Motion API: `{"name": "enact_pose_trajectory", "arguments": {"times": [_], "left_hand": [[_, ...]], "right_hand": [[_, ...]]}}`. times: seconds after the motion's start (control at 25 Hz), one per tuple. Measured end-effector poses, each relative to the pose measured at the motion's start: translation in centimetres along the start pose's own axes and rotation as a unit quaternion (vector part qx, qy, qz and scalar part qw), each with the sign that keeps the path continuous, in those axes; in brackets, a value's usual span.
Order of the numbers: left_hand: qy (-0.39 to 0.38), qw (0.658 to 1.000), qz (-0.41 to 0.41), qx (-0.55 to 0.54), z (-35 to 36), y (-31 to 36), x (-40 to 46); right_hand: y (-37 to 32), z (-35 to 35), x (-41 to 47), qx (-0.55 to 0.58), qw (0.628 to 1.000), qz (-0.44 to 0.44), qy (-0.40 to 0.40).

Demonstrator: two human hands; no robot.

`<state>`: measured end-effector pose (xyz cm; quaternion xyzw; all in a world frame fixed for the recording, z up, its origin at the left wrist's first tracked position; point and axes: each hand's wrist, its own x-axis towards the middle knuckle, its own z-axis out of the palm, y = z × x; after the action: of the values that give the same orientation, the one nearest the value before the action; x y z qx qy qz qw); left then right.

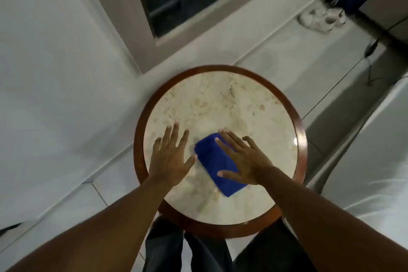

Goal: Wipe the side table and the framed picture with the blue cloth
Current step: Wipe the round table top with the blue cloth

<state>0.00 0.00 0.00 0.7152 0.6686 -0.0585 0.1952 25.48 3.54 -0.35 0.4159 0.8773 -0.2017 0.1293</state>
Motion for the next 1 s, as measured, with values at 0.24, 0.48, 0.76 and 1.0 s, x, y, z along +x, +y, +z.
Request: {"name": "enact_pose_trajectory", "arguments": {"times": [0.24, 0.48, 0.76, 1.0], "left_hand": [[0.047, 0.998, 0.027, -0.028, 9.4, 0.3, 2.1], [0.065, 0.997, 0.017, -0.038, 10.9, -0.9, 1.4], [0.080, 0.996, 0.026, -0.004, 7.4, -1.4, 1.5], [0.144, 0.988, 0.043, 0.025, -2.5, -1.9, -1.8]], "right_hand": [[-1.3, 11.7, 2.9, -0.037, 0.995, 0.030, 0.092], [-1.3, 12.9, 3.3, -0.037, 0.983, 0.047, 0.173], [-2.9, 10.9, 3.2, 0.086, 0.962, 0.078, 0.248], [-8.2, 1.2, 3.9, 0.345, 0.879, 0.120, 0.305]]}}
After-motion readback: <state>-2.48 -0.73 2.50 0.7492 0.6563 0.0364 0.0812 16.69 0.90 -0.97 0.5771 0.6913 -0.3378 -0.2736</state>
